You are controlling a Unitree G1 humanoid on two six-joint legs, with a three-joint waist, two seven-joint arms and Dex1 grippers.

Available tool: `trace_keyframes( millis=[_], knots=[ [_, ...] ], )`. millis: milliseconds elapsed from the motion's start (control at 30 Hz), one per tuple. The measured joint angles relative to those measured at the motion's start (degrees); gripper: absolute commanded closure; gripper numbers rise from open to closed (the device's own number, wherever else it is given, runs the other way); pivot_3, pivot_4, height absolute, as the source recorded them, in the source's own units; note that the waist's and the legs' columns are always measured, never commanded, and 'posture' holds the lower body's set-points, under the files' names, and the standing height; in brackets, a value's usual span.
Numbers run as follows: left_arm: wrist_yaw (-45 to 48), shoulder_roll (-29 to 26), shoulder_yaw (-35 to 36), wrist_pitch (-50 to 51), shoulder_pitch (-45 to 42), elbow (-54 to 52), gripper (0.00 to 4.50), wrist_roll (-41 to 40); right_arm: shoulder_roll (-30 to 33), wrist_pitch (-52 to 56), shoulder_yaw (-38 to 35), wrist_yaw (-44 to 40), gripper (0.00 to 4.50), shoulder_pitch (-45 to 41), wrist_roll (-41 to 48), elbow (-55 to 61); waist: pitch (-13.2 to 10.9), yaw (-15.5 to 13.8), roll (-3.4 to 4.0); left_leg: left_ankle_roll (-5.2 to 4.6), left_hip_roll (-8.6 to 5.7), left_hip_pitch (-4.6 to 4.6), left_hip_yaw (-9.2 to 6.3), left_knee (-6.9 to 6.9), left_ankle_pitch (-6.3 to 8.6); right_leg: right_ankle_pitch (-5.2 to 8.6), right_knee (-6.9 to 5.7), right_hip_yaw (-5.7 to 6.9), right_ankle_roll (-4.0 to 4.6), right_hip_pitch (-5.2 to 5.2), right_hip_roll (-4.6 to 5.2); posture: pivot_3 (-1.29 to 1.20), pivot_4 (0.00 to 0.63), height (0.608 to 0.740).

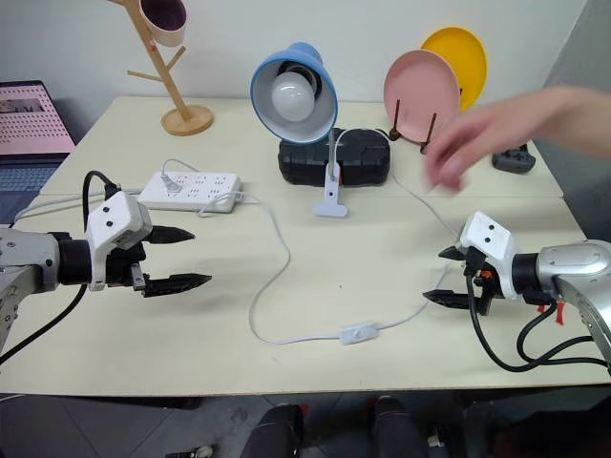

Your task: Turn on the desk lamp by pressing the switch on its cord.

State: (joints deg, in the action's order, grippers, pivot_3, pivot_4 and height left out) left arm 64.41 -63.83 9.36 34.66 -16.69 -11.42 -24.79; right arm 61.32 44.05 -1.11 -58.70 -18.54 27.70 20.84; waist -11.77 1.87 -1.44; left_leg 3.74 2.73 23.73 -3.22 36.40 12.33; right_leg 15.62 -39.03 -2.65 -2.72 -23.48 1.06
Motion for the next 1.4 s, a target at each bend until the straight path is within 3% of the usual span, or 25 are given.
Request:
trace_keyframes(
  millis=[367,633,767,1033,1400],
  knots=[
    [0.4,-0.1,0.1,1.7,-1.0,-0.4,0.01,-1.4,3.3,-3.0,0.3,-4.8,0.0,0.6,-0.7,-0.5,0.0,0.0,0.01,0.0,0.0,0.0,0.01,0.0,0.0,0.0,0.0,0.0,0.0,-0.01,0.0,0.0,0.15,0.74],
    [1.3,0.5,0.2,4.9,0.6,-8.7,0.01,-6.6,4.9,-9.2,4.9,-13.4,0.0,1.1,-2.3,-0.9,0.0,0.0,0.0,0.0,0.01,-0.01,0.01,0.01,0.0,0.01,0.0,-0.01,-0.02,0.0,0.0,0.0,0.15,0.74],
    [1.6,2.6,0.1,8.3,2.1,-20.0,0.01,-15.2,0.5,-12.7,12.5,-18.0,0.0,-3.1,-4.2,-1.0,0.0,0.3,0.01,0.0,0.01,0.0,0.01,0.04,0.0,0.0,-0.03,-0.01,-0.01,0.0,0.0,0.0,0.15,0.74],
    [4.0,2.0,0.0,8.7,5.5,-24.2,0.01,-18.8,-8.7,-19.3,23.3,-24.1,0.0,-13.1,-11.5,-13.2,0.0,0.3,0.0,0.0,0.01,-0.34,0.02,0.02,0.0,0.08,-0.01,-0.02,-0.11,0.29,-0.01,0.0,0.15,0.74],
    [4.9,1.6,0.0,7.2,7.1,-24.3,0.01,-18.6,-15.2,-19.2,27.7,-27.6,0.0,-17.5,-13.0,-21.1,0.0,0.0,0.01,0.0,0.01,-0.33,0.01,0.02,0.0,0.0,-0.04,-0.02,0.02,0.27,-0.01,0.0,0.15,0.74]
  ],
)
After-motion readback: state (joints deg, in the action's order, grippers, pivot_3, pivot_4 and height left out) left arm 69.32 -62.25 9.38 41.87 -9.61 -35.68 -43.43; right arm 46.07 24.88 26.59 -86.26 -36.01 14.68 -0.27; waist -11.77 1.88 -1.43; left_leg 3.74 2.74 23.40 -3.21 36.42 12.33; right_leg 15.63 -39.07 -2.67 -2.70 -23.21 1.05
